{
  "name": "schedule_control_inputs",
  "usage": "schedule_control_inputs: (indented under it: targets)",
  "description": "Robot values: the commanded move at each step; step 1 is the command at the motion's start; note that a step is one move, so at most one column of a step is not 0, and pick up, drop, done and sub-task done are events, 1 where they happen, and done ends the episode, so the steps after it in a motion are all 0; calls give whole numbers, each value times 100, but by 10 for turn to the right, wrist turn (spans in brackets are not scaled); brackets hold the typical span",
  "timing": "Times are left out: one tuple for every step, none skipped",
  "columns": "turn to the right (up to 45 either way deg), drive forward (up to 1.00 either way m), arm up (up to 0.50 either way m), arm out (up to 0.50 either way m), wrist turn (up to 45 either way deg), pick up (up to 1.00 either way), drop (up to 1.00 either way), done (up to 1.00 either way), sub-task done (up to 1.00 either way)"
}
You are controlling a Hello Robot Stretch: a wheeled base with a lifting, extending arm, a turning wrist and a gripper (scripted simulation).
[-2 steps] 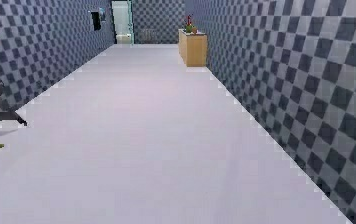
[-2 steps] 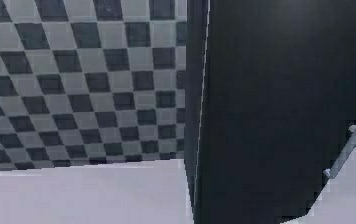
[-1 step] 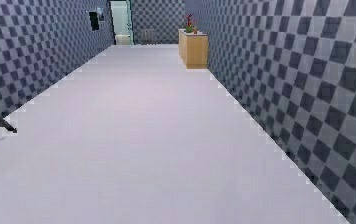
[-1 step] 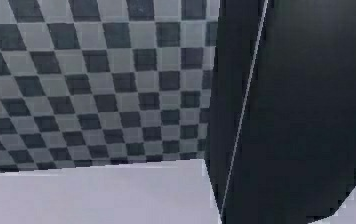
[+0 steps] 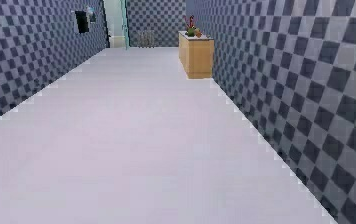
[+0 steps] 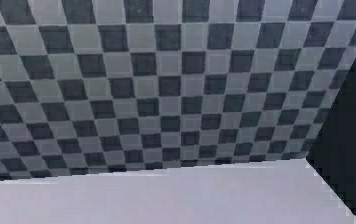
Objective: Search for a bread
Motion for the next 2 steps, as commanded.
schedule_control_inputs:
  targets:
    - [-30,0,0,0,0,0,0,0,0]
    - [0,100,0,0,0,0,0,0,0]
